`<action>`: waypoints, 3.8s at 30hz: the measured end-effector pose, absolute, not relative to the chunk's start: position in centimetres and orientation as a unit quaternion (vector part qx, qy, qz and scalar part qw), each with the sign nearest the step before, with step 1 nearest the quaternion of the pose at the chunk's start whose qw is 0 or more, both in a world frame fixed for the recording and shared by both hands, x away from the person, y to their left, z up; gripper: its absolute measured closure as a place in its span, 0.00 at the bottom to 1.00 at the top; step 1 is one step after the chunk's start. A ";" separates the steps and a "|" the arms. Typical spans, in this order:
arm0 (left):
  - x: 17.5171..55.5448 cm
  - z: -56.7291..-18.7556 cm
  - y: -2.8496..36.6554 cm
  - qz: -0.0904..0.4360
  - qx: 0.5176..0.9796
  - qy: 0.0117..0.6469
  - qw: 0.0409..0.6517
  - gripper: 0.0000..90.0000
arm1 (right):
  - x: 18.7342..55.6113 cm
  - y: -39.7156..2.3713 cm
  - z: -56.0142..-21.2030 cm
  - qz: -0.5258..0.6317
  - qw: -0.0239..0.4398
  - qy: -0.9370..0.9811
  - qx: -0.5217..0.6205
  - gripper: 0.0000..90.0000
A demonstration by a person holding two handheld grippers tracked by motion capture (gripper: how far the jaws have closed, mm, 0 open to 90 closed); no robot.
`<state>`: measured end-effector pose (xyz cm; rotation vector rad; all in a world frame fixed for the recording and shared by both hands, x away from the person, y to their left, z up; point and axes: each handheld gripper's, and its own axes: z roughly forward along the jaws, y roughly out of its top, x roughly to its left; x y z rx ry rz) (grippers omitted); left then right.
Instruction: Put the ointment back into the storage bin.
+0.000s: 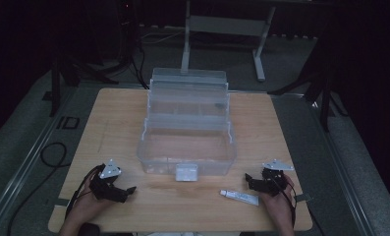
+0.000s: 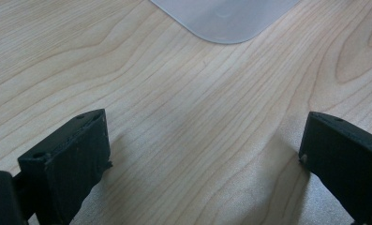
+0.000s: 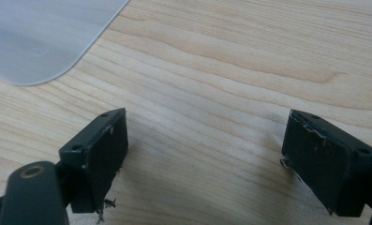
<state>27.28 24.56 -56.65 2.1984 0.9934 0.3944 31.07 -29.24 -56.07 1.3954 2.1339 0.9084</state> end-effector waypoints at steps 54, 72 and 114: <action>27.3 -56.6 24.6 0.151 0.845 0.382 0.342 0.03 | 30.2 -28.7 -48.6 0.285 0.175 0.857 0.392 0.42; 27.3 -56.6 24.6 0.151 0.845 0.382 0.342 0.03 | 30.9 -27.8 -47.0 0.247 0.149 0.891 0.351 0.43; 27.3 -56.7 24.6 0.151 0.845 0.382 0.342 0.03 | 31.2 -24.3 -46.4 0.163 0.090 0.950 0.252 0.39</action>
